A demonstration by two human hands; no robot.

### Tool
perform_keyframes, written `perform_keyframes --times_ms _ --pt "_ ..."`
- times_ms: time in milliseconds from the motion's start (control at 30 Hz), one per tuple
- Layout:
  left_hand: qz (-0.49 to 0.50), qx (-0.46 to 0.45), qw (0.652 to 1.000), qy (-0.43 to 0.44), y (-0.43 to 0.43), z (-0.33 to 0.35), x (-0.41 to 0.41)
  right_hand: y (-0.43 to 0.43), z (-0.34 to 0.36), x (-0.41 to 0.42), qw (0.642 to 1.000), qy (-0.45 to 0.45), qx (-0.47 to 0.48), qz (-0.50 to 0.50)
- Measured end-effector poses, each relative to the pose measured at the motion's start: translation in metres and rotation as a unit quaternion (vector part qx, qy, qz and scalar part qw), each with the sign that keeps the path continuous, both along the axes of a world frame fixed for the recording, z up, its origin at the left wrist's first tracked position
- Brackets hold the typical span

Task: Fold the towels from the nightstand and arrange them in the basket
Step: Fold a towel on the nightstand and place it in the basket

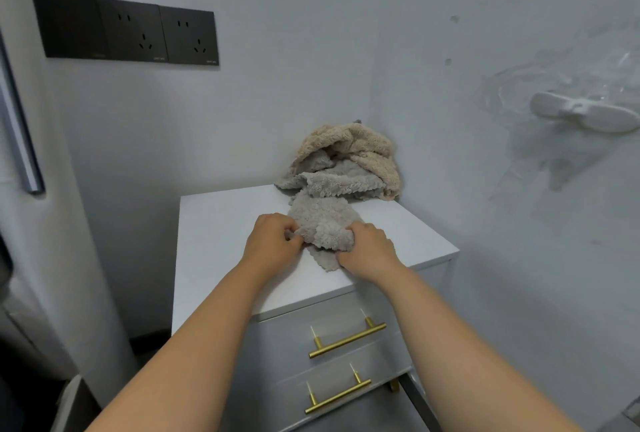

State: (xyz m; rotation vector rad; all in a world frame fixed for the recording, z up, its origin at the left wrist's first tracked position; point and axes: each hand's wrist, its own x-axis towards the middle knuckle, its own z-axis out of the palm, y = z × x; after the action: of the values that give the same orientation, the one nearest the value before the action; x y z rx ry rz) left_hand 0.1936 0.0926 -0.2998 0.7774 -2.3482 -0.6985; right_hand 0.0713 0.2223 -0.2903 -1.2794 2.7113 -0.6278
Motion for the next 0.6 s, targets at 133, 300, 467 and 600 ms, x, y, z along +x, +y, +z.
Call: perform_keyframes --times_ms 133,300,467,600 --pt "-0.032 0.009 0.999 -0.002 0.018 0.018 0.007 0.012 0.001 0.004 0.999 0.007 0.042 -0.032" --pt "-0.045 0.022 0.999 -0.004 0.041 0.036 0.017 0.029 0.005 0.007 0.999 -0.041 0.009 -0.029" --pt "-0.056 0.01 0.998 -0.039 0.048 0.043 0.028 0.042 0.015 0.004 0.994 -0.073 -0.073 0.018" --pt "-0.045 -0.067 0.993 -0.089 0.039 0.041 0.029 0.05 0.03 0.002 0.985 -0.109 -0.132 0.031"
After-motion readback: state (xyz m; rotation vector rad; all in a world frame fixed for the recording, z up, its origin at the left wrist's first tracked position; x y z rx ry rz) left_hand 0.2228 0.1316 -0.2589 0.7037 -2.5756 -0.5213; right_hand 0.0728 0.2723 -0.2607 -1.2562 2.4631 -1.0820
